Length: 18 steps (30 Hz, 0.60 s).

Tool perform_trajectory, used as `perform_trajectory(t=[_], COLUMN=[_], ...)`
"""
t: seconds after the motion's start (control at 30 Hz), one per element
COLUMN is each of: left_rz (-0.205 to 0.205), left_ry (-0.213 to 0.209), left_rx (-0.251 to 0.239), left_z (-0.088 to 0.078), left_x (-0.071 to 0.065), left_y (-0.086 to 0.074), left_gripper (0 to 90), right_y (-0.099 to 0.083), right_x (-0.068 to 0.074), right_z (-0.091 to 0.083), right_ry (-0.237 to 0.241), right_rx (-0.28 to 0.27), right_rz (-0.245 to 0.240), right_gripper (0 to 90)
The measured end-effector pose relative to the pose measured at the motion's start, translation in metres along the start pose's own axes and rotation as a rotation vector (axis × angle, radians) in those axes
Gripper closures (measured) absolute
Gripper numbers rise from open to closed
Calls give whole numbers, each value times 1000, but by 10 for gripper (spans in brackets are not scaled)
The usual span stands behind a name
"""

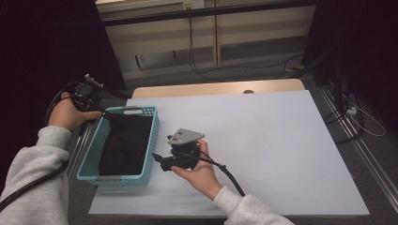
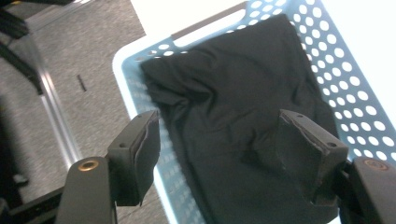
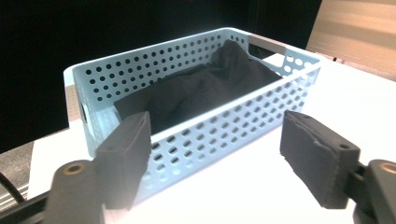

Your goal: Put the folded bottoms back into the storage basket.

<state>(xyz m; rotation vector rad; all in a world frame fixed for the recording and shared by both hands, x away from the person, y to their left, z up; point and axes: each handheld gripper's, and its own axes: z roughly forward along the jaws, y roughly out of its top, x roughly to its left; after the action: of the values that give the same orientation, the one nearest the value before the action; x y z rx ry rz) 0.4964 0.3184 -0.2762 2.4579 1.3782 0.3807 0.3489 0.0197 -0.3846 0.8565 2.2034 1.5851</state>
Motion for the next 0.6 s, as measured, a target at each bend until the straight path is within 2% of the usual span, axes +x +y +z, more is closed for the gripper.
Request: perform_trajectory(t=[0.1, 0.17, 0.23, 0.27, 0.33, 0.37, 0.47, 0.6], left_rz=[-1, -1, 18, 5, 12, -4, -8, 25], left_ry=[-28, -31, -42, -46, -51, -57, -71, -59], left_rx=[-8, -12, -15, -19, -30, -31, -36, -37], left_z=[7, 12, 17, 20, 24, 26, 33, 41], left_x=[-4, -7, -9, -10, -12, -14, -16, -20], left_y=[-5, -8, -10, -12, -14, -16, -19, -25], left_gripper=[314, 313, 312, 312, 312, 312, 312, 357], right_y=[-5, -9, -13, -15, -20, -22, -31, -40], right_x=[-10, -16, -22, -25, -30, -33, -41, -49], right_z=[-10, -15, -20, -23, -27, -29, -34, -41], right_ry=[-4, -10, 0, -3, -22, -29, -33, -34], right_rx=[7, 11, 20, 31, 55, 67, 89, 116], right_rz=[4, -3, -1, -3, -11, -8, 4, 13], right_gripper=[216, 200, 186, 186, 185, 184, 182, 167])
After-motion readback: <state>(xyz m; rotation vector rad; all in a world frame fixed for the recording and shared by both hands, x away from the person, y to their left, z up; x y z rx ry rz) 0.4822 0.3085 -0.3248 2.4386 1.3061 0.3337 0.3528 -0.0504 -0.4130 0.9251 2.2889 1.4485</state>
